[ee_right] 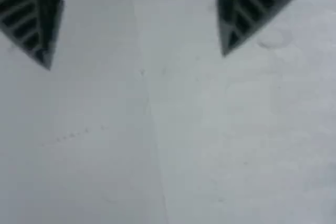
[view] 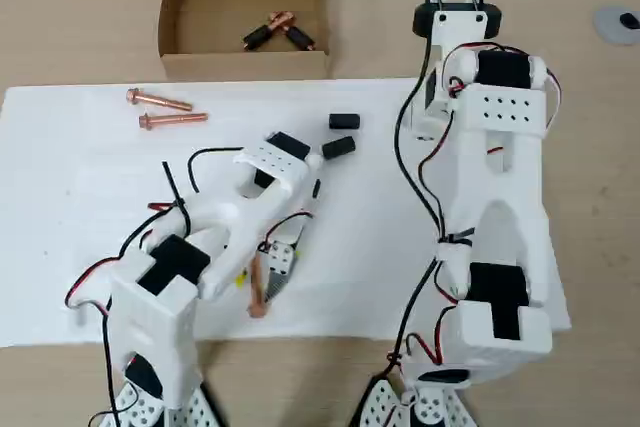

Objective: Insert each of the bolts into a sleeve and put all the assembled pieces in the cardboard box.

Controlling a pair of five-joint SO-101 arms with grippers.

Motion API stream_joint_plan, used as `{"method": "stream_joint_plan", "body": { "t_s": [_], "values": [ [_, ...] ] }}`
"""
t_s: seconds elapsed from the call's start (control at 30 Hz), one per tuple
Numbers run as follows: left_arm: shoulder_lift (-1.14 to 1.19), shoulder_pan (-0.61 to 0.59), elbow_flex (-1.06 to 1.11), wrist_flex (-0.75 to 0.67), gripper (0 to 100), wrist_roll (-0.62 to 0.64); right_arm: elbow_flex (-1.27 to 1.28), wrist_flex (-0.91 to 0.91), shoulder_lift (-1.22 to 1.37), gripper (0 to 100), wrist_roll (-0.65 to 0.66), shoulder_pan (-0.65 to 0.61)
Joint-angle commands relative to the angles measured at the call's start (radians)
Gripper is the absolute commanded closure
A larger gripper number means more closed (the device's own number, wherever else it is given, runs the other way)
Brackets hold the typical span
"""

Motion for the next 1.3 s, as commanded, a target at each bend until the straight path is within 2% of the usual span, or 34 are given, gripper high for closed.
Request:
{"method": "stream_joint_plan", "body": {
  "t_s": [0.0, 0.17, 0.27, 0.4, 0.47, 0.8, 0.9, 0.97, 1.03, 1.1, 1.2, 1.27],
  "values": [
    [0.073, -0.023, 0.052, -0.074, 93, -0.012, -0.007, -0.014, -0.007, 74.9, 0.009, 0.015],
    [0.074, -0.015, 0.011, -0.055, 96, -0.025, -0.005, -0.014, -0.007, 74.9, 0.009, 0.015],
    [0.074, -0.017, -0.077, 0.008, 100, -0.061, -0.005, -0.014, -0.007, 74.9, 0.009, 0.015],
    [0.05, -0.018, -0.215, 0.117, 99, -0.126, -0.004, -0.012, -0.007, 74.9, 0.009, 0.015],
    [0.007, -0.018, -0.25, 0.12, 99, -0.137, -0.004, -0.009, -0.007, 74.9, 0.009, 0.015],
    [-0.378, -0.02, -0.163, 0.121, 100, -0.351, -0.004, -0.006, -0.007, 74.9, 0.005, 0.016],
    [-0.486, -0.064, -0.12, 0.121, 100, -0.434, -0.004, -0.006, -0.007, 74.9, 0.003, 0.016],
    [-0.539, -0.138, -0.106, 0.121, 100, -0.571, -0.004, -0.006, -0.007, 74.9, 0.003, 0.016],
    [-0.579, -0.238, -0.106, 0.121, 100, -0.775, -0.004, -0.006, -0.007, 74.9, 0.003, 0.016],
    [-0.616, -0.35, -0.107, 0.121, 100, -1.036, -0.004, -0.006, -0.007, 74.9, 0.003, 0.015],
    [-0.68, -0.519, -0.107, 0.121, 100, -1.51, -0.004, -0.005, -0.008, 74.9, 0.003, 0.015],
    [-0.704, -0.594, -0.104, 0.12, 100, -1.783, -0.002, -0.003, -0.01, 74.9, 0.003, 0.015]
  ]
}}
